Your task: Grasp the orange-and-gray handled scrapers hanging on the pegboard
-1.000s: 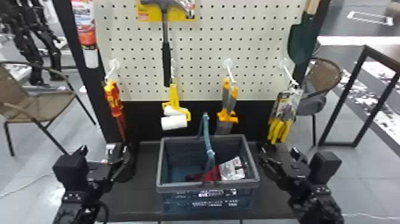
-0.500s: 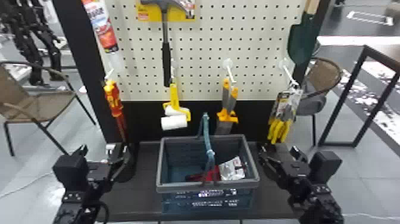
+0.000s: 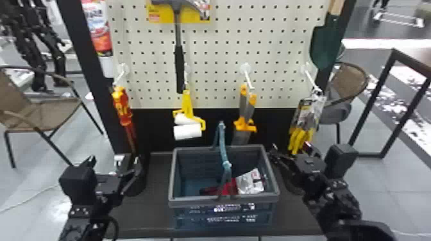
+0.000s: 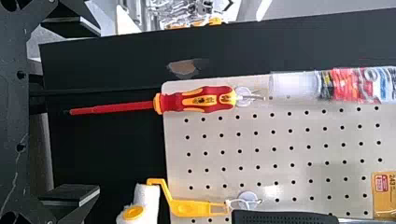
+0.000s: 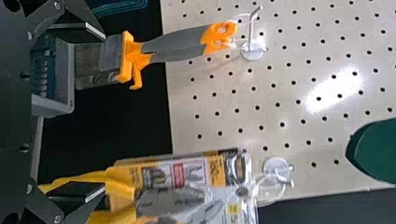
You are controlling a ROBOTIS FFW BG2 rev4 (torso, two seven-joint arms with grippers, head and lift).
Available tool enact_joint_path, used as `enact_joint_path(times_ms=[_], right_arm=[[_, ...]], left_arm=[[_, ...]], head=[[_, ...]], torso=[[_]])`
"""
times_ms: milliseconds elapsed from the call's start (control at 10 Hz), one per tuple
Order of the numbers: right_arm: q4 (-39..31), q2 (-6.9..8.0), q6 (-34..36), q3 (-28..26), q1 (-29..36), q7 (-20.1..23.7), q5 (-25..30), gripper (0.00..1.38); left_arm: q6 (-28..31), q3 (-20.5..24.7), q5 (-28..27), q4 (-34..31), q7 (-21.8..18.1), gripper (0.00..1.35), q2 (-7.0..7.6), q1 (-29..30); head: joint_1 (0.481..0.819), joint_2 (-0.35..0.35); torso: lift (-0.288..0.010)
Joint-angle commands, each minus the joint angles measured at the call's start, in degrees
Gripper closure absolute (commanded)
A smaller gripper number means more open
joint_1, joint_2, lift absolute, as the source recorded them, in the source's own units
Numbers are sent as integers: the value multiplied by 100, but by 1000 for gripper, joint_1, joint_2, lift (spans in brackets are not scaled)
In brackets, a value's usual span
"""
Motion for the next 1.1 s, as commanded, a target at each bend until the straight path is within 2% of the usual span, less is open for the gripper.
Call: enact_joint_path(times_ms=[0,400,700,1000], right_arm=[[254,70,10,0,-295,168,120,170],[1010,78,-17,61,-999,854,6,167],[1564,8,-140,263,-1596,1399,-82,167],[2188,-62,-324,606,-2071,1838,-469,165]], left_arm=[[-5,-9,4,7,9,122,-4,-2],[-5,-44,31,42,0,124,-4,-37],[-5,-62,48,78,0,122,-12,-81],[-23,-114,66,139,0,124,-12,-143]], head=[[549,0],[549,0],[549,0],[549,0]], torso=[[-100],[-100],[-100],[-100]])
